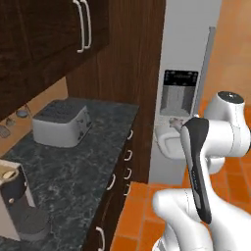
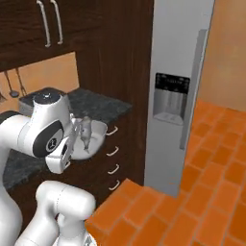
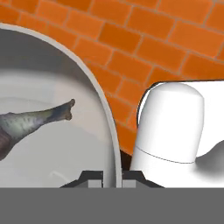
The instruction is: Take the meat container that has the fish and place it on the second highest rack of the freezer. Then take the vegetable container that has the carrot and mushroom and place it on the highest rack of the freezer.
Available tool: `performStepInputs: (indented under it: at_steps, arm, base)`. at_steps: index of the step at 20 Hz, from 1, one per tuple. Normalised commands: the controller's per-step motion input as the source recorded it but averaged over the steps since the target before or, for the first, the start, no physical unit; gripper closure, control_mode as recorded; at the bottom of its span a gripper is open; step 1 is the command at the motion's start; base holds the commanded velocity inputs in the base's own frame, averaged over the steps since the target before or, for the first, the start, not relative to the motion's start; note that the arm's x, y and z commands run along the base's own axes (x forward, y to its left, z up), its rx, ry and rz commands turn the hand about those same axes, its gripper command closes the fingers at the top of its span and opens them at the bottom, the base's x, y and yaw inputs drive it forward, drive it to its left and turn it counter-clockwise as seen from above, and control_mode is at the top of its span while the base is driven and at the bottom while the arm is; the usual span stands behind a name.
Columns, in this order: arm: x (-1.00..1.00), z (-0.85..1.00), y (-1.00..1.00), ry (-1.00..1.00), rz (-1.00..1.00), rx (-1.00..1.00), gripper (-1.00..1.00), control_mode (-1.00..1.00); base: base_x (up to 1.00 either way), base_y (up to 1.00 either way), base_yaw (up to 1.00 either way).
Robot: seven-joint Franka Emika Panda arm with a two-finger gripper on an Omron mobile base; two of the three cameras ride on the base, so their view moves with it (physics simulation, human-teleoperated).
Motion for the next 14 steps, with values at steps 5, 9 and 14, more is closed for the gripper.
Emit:
performStepInputs:
  at_steps: [5, 9, 14]
  arm:
    - [0.0, 0.0, 0.0, 0.0, 0.0, 0.0, 1.0, 1.0]
    - [0.0, 0.0, 0.0, 0.0, 0.0, 0.0, 1.0, 1.0]
    - [0.0, 0.0, 0.0, 0.0, 0.0, 0.0, 1.0, 1.0]
  base:
    - [-0.02, -0.28, -0.88]
    - [0.23, -0.75, -0.7]
    - [0.58, -0.71, -0.33]
